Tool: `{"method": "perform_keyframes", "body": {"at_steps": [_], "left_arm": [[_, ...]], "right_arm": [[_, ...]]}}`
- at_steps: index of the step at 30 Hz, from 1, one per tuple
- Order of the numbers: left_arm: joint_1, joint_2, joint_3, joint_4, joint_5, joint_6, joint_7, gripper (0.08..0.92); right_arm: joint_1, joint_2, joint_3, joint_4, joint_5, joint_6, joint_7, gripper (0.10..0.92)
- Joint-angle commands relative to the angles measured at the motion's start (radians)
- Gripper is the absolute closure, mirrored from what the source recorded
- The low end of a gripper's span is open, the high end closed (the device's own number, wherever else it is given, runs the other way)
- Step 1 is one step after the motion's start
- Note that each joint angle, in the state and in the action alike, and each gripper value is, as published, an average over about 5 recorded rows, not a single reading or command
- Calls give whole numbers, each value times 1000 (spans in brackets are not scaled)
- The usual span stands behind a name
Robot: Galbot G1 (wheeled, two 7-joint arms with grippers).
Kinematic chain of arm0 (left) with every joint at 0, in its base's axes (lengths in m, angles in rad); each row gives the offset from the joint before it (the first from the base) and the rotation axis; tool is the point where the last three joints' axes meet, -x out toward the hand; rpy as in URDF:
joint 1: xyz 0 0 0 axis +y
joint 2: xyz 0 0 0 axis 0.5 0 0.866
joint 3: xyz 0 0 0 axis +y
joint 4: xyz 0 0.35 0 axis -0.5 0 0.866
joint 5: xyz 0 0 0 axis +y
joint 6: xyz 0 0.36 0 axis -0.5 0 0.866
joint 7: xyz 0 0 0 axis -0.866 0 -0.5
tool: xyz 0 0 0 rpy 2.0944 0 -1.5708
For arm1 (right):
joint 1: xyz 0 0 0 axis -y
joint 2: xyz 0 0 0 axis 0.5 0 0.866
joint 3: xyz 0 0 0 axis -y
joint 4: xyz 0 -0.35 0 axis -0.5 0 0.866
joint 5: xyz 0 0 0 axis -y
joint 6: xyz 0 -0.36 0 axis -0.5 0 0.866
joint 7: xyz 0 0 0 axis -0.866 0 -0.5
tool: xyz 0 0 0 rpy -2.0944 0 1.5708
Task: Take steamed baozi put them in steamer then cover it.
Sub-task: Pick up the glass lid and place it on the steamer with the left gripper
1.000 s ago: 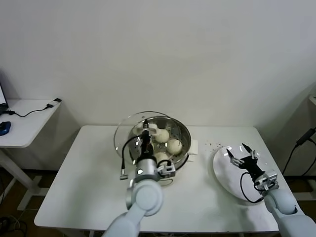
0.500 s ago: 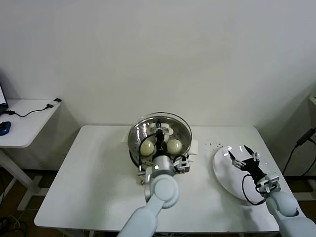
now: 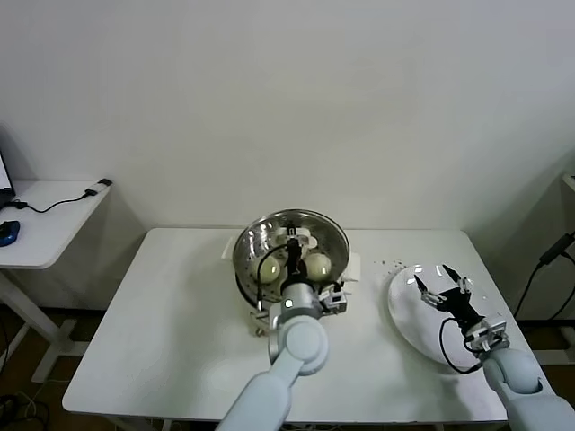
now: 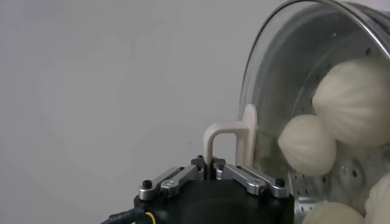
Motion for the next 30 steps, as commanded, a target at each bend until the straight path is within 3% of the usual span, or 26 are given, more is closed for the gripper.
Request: {"method": "perform_keyframes", "body": {"at_steps": [1,30], "left_arm": [[-4,0,-6,17,-12,49,-8,858],[-8,31,14,36,-20,49,-16,858]], "right_arm": [[0,3,2,-4,-6,3,-3,203],[-1,14,13,-17,-23,13,-20,203]]}}
